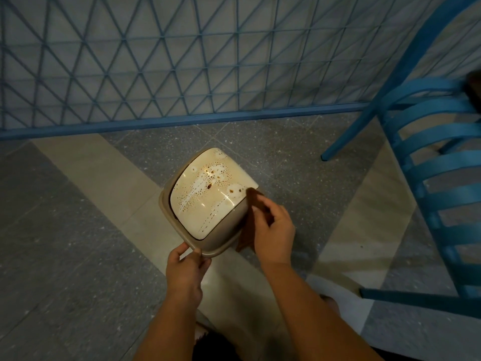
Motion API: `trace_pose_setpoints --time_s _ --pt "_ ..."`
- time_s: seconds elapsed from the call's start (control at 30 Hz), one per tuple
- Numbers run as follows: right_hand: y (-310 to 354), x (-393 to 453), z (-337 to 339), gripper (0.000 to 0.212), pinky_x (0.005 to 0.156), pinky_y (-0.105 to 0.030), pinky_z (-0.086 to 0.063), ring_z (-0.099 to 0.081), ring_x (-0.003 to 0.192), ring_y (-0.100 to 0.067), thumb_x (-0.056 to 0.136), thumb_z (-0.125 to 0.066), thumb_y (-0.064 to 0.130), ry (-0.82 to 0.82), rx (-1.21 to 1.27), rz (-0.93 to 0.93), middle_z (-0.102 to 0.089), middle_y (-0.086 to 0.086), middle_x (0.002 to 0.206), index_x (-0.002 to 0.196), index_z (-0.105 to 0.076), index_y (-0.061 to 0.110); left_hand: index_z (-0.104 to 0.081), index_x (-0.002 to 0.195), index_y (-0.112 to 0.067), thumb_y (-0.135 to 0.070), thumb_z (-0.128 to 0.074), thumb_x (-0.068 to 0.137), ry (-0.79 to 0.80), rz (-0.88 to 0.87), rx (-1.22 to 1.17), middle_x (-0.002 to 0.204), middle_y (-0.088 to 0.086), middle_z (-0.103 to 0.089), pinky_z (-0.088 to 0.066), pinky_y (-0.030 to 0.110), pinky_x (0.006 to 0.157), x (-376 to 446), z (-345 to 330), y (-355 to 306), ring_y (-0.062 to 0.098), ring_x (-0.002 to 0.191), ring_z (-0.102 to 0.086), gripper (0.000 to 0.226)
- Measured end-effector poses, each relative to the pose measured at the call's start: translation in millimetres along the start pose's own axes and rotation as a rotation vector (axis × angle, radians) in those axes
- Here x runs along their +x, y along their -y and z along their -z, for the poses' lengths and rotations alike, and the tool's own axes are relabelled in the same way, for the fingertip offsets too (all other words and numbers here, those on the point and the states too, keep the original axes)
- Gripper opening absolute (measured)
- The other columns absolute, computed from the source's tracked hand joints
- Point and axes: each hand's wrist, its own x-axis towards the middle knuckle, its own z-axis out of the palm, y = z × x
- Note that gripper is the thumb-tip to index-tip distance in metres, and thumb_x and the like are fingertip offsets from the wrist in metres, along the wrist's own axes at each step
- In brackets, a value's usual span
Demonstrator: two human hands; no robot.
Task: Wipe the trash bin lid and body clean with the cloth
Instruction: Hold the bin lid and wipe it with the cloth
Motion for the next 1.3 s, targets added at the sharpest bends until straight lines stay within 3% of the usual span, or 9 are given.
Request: trace_pose_setpoints --time_s 0.2,0.3,0.4,0.47,0.6,0.73,0.9,1.07,1.3 --pt "-53 -15 17 0.025 0.08 -0.026 -0.045 -0.057 0.091 -0.014 0.092 -0.057 0.018 0.022 -0.046 -0.376 -0.064 -0.002 0.107 0.117 -0.063 0.018 -0.043 0.143 -0.014 -0.006 -0.057 0.094 -0.085 -0.055 0.017 0.125 0.018 -0.059 -0.048 0.037 0.097 10 12 -12 0.029 0.112 -0.059 0.052" --pt "-54 -23 20 0.026 0.076 -0.028 -0.045 -0.057 0.087 -0.014 0.09 -0.06 0.031 -0.016 0.087 -0.461 -0.062 0.001 0.099 0.113 -0.063 0.02 -0.047 0.139 -0.021 -0.021 -0.062 0.091 -0.219 -0.264 0.316 0.139 0.012 -0.047 -0.043 0.043 0.103 2 8 -19 0.028 0.123 -0.05 0.051" --pt "-42 -19 16 0.02 0.072 -0.023 -0.047 -0.059 0.086 -0.007 0.089 -0.061 0.032 -0.025 0.114 -0.367 -0.065 0.003 0.101 0.107 -0.064 0.026 -0.059 0.126 -0.023 -0.024 -0.065 0.089 -0.21 -0.733 0.653 0.132 0.009 -0.046 -0.042 0.036 0.099 -26 0 -27 0.025 0.119 -0.048 0.038" --pt "-35 -14 13 0.026 0.083 -0.027 -0.049 -0.059 0.096 -0.009 0.091 -0.057 0.031 -0.029 0.057 -0.25 -0.064 0.005 0.11 0.117 -0.061 0.03 -0.06 0.128 -0.024 -0.021 -0.063 0.089 -0.149 -1.014 0.911 0.131 0.007 -0.048 -0.035 0.029 0.096 -43 -4 -27 0.024 0.121 -0.044 0.039" --pt "-37 -14 7 0.037 0.082 -0.029 -0.048 -0.058 0.097 -0.013 0.096 -0.046 0.033 0.136 -0.332 -0.051 -0.055 0.003 0.116 0.133 -0.048 0.038 -0.036 0.147 -0.021 -0.012 -0.064 0.085 0.051 -1.289 1.325 0.143 0.007 -0.042 -0.043 0.041 0.099 -49 -6 -13 0.026 0.124 -0.041 0.069" --pt "-50 -32 5 0.042 0.076 -0.03 -0.05 -0.061 0.092 -0.015 0.097 -0.043 0.033 0.227 -0.526 0.056 -0.055 0.003 0.116 0.137 -0.04 0.042 -0.028 0.149 -0.015 -0.009 -0.073 0.073 0.102 -1.274 1.478 0.148 0.009 -0.036 -0.042 0.045 0.105 -39 -5 7 0.028 0.125 -0.04 0.089" --pt "-44 -61 -7 0.036 0.075 -0.026 -0.049 -0.06 0.091 -0.012 0.096 -0.041 0.04 0.524 -0.602 0.178 -0.052 0.008 0.109 0.131 -0.038 0.048 -0.026 0.151 -0.016 -0.016 -0.07 0.077 0.053 -1.265 1.52 0.149 0.011 -0.04 -0.027 0.049 0.114 -40 -7 12 0.027 0.134 -0.038 0.086" --pt "-45 -12 19 0.036 0.077 -0.026 -0.046 -0.059 0.091 -0.018 0.097 -0.044 0.024 0.204 -0.522 0.049 -0.055 -0.004 0.109 0.129 -0.051 0.039 -0.029 0.15 -0.016 -0.018 -0.073 0.073 0.074 -1.245 1.475 0.149 0.009 -0.037 -0.036 0.049 0.109 -42 -5 10 0.025 0.133 -0.031 0.088" --pt "-27 4 17 0.024 0.088 -0.027 -0.048 -0.059 0.098 -0.008 0.091 -0.059 0.022 -0.047 -0.021 -0.113 -0.061 0.012 0.101 0.114 -0.059 0.029 -0.057 0.128 -0.017 -0.02 -0.067 0.086 0.058 -1.062 0.97 0.119 0.002 -0.055 -0.048 0.035 0.095 -44 -22 -10 0.02 0.111 -0.052 0.043"
